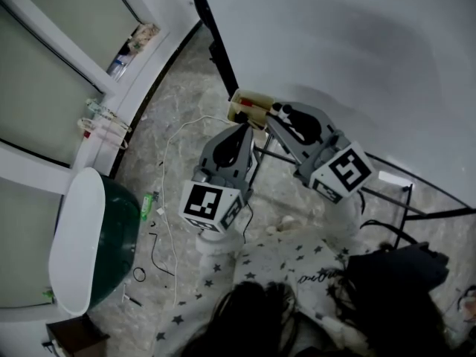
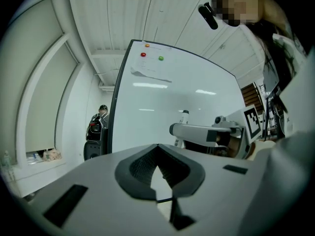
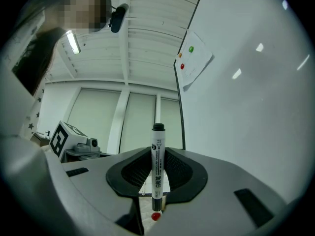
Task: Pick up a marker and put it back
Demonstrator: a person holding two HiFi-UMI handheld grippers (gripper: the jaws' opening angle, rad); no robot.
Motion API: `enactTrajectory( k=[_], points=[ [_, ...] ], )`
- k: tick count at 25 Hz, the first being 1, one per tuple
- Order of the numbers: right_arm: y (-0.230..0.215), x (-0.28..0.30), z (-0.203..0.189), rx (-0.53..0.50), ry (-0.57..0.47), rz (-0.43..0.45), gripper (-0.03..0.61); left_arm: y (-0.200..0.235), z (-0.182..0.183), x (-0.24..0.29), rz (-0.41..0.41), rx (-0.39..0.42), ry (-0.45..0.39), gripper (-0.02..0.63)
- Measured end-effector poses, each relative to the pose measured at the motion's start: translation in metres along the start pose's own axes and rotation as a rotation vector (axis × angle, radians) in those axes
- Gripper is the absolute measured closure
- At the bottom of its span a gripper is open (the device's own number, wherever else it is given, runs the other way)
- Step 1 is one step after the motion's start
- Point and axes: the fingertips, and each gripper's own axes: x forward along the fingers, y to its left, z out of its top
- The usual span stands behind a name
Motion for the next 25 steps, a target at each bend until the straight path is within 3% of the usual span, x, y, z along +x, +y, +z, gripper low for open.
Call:
enactTrajectory(
  k=[12, 17, 25],
  points=[
    [-0.006, 0.009, 0.002, -0.020, -0.003, 0.011, 0.497, 0.005, -0.001, 0.007, 0.010, 0.027, -0.012, 0.614],
    [-0.025, 0.037, -0.032, -0.011, 0.011, 0.014, 0.497, 0.030, -0.019, 0.022, 0.033, -0.005, -0.048, 0.613],
    [-0.036, 0.053, -0.086, 0.035, 0.069, -0.004, 0.497, 0.035, -0.047, 0.031, 0.035, -0.006, -0.010, 0.614]
  ],
)
